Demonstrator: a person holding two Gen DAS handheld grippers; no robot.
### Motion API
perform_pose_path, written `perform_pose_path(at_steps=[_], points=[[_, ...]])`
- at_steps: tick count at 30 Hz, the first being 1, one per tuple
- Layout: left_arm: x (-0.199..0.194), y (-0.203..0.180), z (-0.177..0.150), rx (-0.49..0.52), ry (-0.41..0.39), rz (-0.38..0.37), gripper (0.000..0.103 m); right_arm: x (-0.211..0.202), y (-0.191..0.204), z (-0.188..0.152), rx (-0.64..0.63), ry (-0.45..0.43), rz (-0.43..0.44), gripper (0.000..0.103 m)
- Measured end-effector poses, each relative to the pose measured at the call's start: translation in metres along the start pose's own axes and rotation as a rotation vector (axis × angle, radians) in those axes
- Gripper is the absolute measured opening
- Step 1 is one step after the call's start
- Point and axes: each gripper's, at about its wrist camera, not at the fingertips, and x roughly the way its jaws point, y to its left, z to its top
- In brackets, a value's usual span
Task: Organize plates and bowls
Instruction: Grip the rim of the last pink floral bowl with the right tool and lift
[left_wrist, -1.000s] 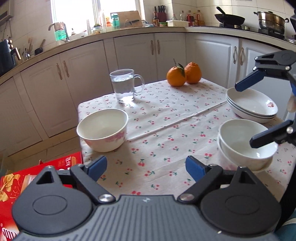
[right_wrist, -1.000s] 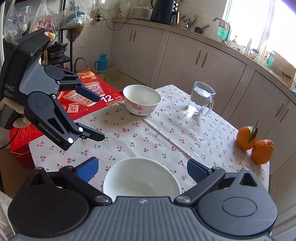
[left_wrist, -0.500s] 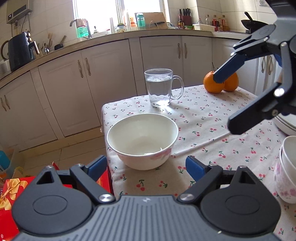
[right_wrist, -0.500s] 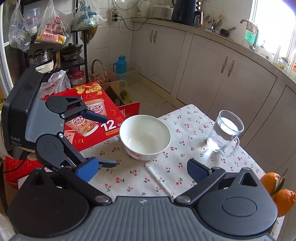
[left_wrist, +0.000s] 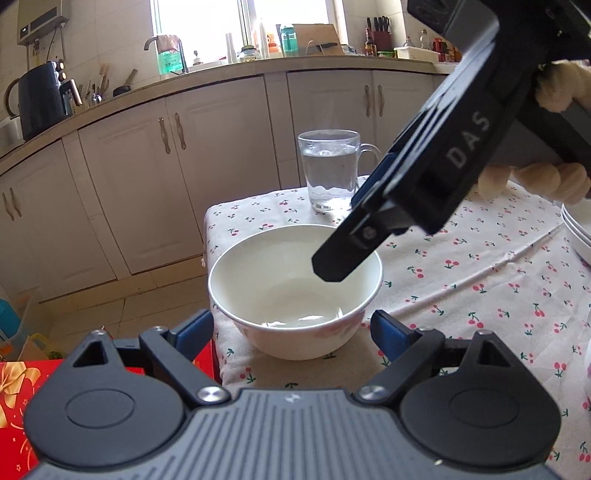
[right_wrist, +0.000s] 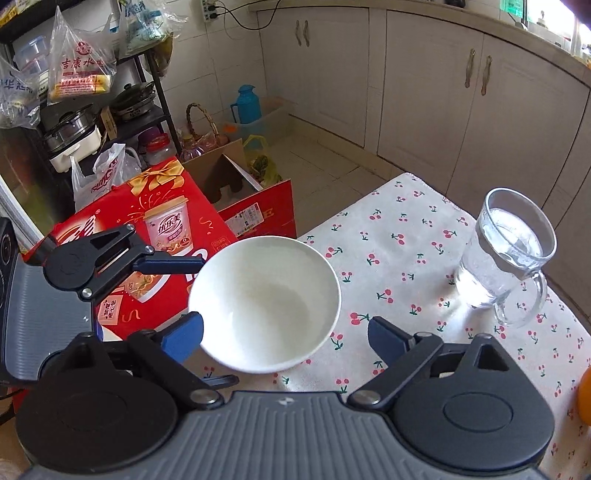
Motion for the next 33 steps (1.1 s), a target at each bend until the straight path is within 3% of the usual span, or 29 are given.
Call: perform_pose_path(at_steps=[2,6,16,33], points=[[0.002,0.001,0.0,-0.005,0.0,-0.004,0.092,0.01,-0.004,0.003,0.01,0.014,0.012,0.087],[0.007,0.001,0.002,-0.01,0.003,-0.011,0.091,0.026,-0.011,0.005,0.03,0.022,0.026,0.085],[0.011,0.002,0.005,-0.018,0.006,-0.021,0.091,0.039,-0.018,0.008,0.058,0.02,0.064,0.067],[-0.013,-0.014,0.015,-0.019,0.038,-0.052,0.09,0.004,-0.007,-0.006,0.054,-0.009,0.06,0.065]])
